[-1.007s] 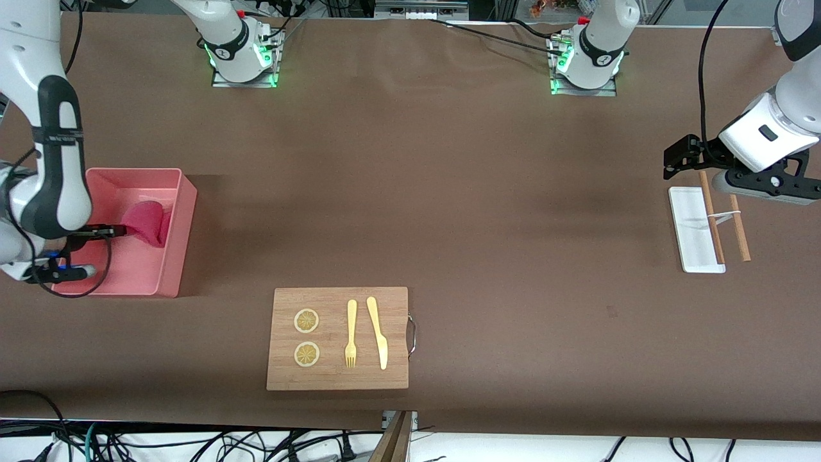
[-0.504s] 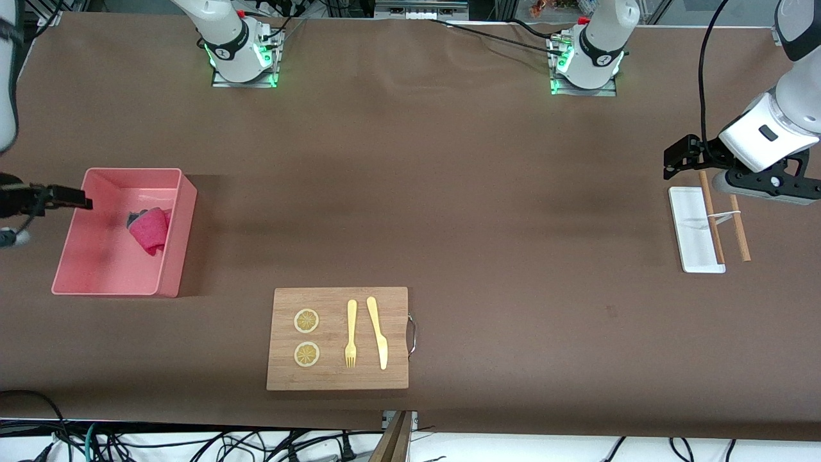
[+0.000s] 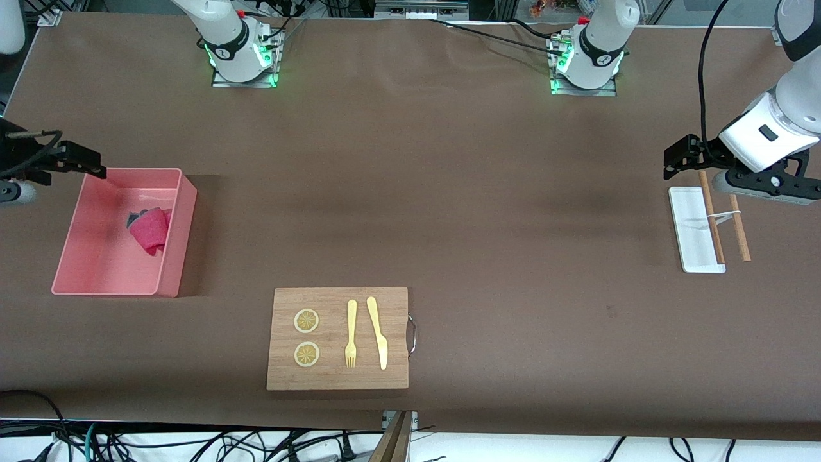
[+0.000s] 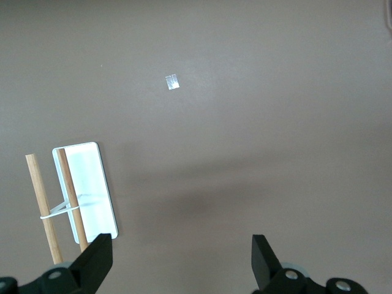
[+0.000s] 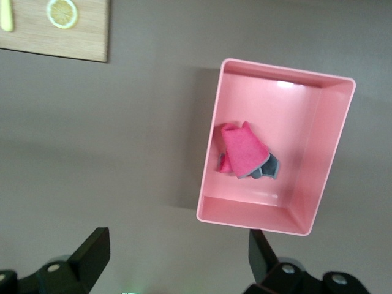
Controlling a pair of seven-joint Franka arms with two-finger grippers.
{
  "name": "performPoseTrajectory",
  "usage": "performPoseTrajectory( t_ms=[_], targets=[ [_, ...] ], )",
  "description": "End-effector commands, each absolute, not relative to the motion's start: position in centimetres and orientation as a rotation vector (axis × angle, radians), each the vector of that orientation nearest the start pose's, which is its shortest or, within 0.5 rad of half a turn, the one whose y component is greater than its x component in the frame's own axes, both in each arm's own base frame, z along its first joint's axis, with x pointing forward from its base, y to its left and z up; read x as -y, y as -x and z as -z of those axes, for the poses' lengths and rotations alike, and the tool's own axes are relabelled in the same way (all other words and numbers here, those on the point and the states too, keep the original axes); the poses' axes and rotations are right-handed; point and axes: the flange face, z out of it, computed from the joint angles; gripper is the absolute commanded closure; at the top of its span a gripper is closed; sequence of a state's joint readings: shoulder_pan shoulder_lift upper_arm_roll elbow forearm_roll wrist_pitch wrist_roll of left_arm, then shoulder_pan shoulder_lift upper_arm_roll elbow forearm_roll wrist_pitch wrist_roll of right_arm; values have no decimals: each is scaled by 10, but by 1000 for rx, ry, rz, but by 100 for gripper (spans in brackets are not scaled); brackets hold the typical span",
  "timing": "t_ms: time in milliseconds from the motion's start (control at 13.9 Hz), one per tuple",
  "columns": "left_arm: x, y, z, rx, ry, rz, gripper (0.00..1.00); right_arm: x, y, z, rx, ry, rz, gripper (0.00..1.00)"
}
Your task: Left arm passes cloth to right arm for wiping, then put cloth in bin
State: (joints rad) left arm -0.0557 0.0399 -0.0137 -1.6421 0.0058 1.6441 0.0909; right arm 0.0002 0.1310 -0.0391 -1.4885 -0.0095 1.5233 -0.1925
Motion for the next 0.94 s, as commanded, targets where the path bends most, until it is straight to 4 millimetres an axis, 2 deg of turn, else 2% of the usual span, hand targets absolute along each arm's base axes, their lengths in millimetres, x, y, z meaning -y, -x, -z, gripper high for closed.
performPoseTrajectory(
  t_ms=[0,216,432,576,863],
  targets=[
    [37,-565,-583,-244,3109,-55,0,23,-573,-602,227,3149,-113,0],
    [38,-565,-583,-244,3111,-55,0,24,-558,-631,227,3155,-29,0],
    [38,-565,-583,-244,3111,-55,0,29,-548,-630,170,3154,-105,0],
    [38,-565,-583,-244,3111,-55,0,28,-546,-629,-18,3157,-127,0],
    [38,-565,-583,-244,3111,-55,0,26,-551,-625,-34,3159,-137,0]
  ],
)
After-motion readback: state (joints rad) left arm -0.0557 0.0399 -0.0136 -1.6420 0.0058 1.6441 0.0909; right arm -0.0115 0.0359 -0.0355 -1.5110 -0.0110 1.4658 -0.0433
